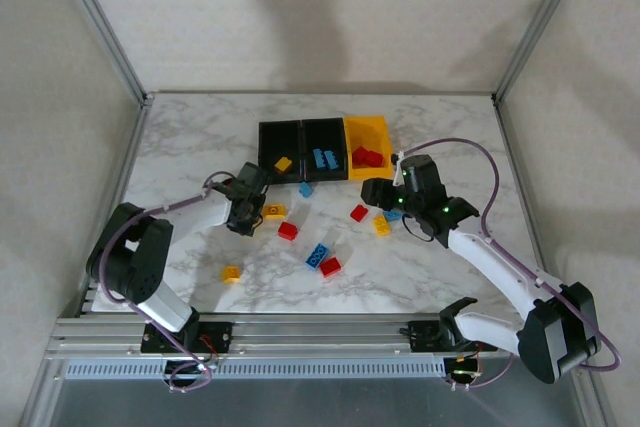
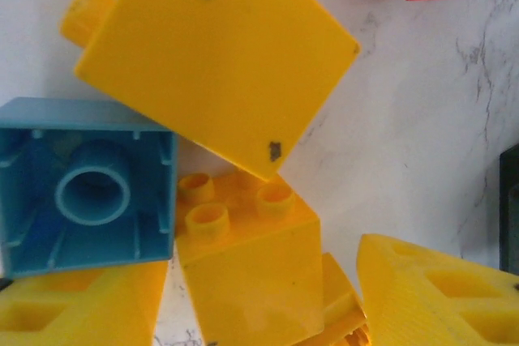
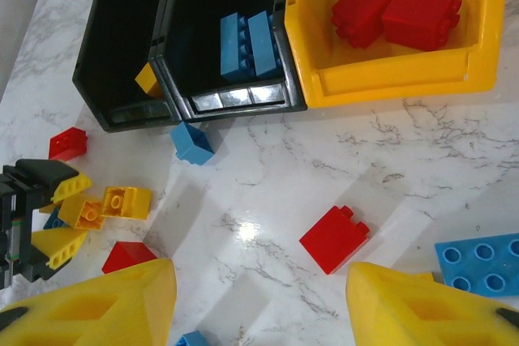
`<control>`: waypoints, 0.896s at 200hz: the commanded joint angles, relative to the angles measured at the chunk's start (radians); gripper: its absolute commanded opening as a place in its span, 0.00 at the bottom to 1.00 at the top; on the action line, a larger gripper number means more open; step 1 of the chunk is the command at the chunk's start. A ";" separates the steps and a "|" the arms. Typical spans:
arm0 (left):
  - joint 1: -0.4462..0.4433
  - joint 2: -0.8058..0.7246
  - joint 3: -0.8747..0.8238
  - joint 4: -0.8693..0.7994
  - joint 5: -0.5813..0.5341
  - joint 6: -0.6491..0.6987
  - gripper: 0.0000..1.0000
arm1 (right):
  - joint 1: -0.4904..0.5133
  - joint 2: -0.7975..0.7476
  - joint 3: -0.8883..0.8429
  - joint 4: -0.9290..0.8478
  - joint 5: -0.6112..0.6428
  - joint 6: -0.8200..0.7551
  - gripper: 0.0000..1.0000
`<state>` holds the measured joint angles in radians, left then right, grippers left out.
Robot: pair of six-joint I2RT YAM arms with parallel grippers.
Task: Sort the legos into containers by color
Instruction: Pick up the lego from the middle-left of the table.
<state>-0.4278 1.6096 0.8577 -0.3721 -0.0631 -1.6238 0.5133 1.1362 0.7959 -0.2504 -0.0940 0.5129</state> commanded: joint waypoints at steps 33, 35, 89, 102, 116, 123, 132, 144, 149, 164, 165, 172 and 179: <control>0.015 0.020 0.018 0.011 0.036 0.023 0.47 | 0.003 -0.005 -0.009 -0.010 0.033 0.004 0.57; 0.015 0.018 0.019 0.009 0.037 0.024 0.46 | 0.002 -0.004 -0.009 -0.011 0.033 0.004 0.57; 0.014 -0.059 -0.001 -0.001 0.049 0.069 0.34 | 0.001 0.000 -0.007 0.006 0.008 0.006 0.57; 0.014 -0.090 -0.014 -0.008 0.051 0.081 0.34 | 0.002 -0.001 -0.007 0.019 -0.031 -0.001 0.57; 0.014 -0.126 -0.031 -0.008 0.054 0.091 0.35 | 0.004 -0.003 -0.012 0.033 -0.079 -0.011 0.57; 0.014 -0.141 -0.035 -0.011 0.054 0.095 0.35 | 0.007 -0.005 -0.014 0.039 -0.100 -0.019 0.57; 0.014 -0.161 -0.038 -0.011 0.051 0.105 0.36 | 0.013 -0.009 -0.017 0.047 -0.132 -0.031 0.58; 0.014 -0.184 -0.036 -0.018 0.051 0.118 0.36 | 0.025 -0.010 -0.021 0.061 -0.205 -0.056 0.58; 0.014 -0.193 -0.036 -0.016 0.052 0.126 0.35 | 0.034 -0.012 -0.024 0.067 -0.235 -0.062 0.58; 0.014 -0.210 -0.024 -0.023 0.054 0.147 0.35 | 0.073 -0.016 -0.027 0.081 -0.301 -0.093 0.58; 0.014 -0.211 -0.023 -0.023 0.054 0.148 0.35 | 0.076 -0.016 -0.027 0.081 -0.302 -0.095 0.58; 0.014 -0.214 -0.012 -0.027 0.056 0.162 0.36 | 0.097 -0.018 -0.027 0.086 -0.307 -0.105 0.58; 0.014 -0.214 0.003 -0.034 0.057 0.173 0.36 | 0.110 -0.018 -0.026 0.088 -0.313 -0.109 0.58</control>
<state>-0.4217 1.4189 0.8341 -0.3622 -0.0128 -1.5074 0.5678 1.1358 0.7868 -0.2008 -0.2970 0.4603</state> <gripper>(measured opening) 0.357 0.578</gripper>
